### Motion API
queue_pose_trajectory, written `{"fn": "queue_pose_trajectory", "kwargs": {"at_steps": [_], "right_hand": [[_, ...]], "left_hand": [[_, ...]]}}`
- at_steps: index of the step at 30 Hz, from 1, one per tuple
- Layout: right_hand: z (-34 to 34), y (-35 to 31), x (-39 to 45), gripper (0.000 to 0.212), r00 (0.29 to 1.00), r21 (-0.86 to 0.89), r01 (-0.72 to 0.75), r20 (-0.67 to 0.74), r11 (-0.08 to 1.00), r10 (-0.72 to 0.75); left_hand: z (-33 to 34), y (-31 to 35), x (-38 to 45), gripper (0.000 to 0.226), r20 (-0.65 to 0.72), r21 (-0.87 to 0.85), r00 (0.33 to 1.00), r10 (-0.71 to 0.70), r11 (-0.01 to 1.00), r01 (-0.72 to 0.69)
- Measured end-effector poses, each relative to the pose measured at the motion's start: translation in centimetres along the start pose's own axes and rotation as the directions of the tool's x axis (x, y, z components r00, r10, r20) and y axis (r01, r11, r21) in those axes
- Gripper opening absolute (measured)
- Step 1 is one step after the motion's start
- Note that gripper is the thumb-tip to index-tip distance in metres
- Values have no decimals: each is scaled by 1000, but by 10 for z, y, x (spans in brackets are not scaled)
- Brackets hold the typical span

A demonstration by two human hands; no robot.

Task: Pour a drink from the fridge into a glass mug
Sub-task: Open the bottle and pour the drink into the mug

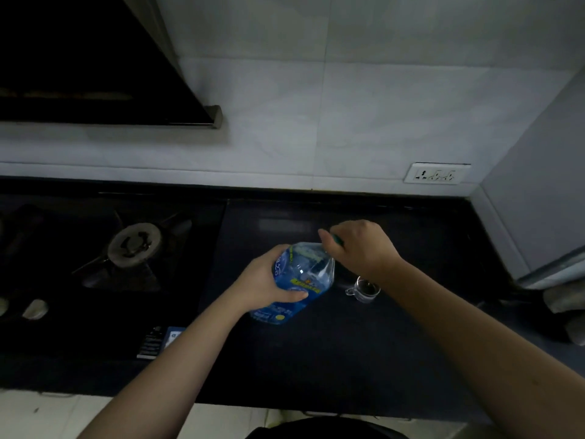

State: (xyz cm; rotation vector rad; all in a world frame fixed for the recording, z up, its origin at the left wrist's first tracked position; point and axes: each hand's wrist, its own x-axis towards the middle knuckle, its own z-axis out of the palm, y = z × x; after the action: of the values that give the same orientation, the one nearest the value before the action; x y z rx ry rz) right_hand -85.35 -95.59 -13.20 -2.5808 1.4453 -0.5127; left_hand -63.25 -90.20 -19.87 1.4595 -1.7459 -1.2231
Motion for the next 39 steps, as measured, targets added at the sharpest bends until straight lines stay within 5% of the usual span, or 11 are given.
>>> {"fn": "queue_pose_trajectory", "kwargs": {"at_steps": [3,8,14,21,28,39], "right_hand": [[6,-9,10,59,955,47,-290,73,956,286],[14,-24,18,62,893,79,-444,124,892,433],[36,-48,10,55,975,489,-216,69,845,210],[72,-74,-1,95,917,683,-318,398,658,30],[98,-94,5,86,934,681,-296,353,670,54],[150,-111,-2,90,899,569,-379,414,730,144]], "left_hand": [[5,0,-3,75,-178,87,984,29,996,-14],[0,-3,-9,83,-297,210,953,62,978,2],[-28,-19,-24,74,-296,-79,954,-47,997,25],[-56,-28,-43,74,-276,-362,960,-54,931,-51],[-79,-54,-57,83,-204,-332,977,-64,943,-7],[-92,-105,-60,87,-60,-37,986,-155,987,153]]}}
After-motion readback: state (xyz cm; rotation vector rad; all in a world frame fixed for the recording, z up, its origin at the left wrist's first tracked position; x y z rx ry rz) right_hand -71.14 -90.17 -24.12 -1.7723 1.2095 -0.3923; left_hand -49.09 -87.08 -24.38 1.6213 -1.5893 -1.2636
